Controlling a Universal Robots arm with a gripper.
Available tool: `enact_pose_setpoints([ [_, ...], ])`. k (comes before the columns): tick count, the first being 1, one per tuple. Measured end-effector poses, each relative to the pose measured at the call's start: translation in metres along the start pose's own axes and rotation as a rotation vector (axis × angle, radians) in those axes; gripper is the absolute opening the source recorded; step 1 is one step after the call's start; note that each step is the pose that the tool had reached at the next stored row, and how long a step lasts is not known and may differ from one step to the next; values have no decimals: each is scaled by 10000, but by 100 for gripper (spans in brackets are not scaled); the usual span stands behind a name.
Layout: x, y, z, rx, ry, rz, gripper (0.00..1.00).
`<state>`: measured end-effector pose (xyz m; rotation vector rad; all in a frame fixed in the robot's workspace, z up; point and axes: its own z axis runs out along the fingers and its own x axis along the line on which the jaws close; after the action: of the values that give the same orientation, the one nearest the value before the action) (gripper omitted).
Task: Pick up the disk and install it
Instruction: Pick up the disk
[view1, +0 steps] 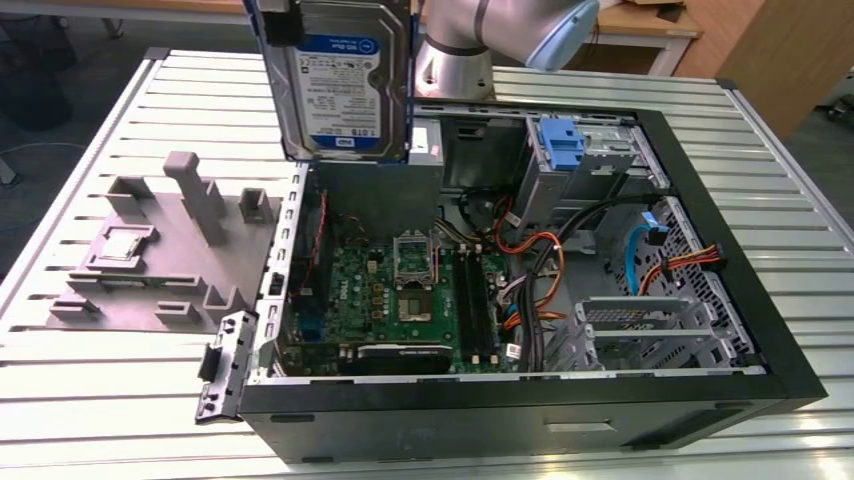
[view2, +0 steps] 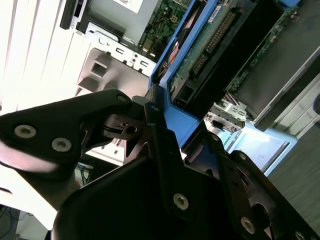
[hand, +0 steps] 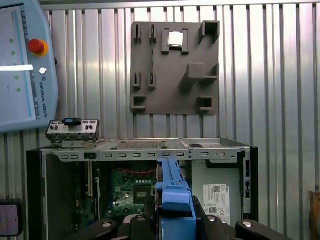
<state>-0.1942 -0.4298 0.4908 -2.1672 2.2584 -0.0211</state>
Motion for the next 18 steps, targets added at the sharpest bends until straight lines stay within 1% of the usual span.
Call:
enact_pose_setpoints([
  [18, 34, -146, 4, 0, 0, 0, 36],
])
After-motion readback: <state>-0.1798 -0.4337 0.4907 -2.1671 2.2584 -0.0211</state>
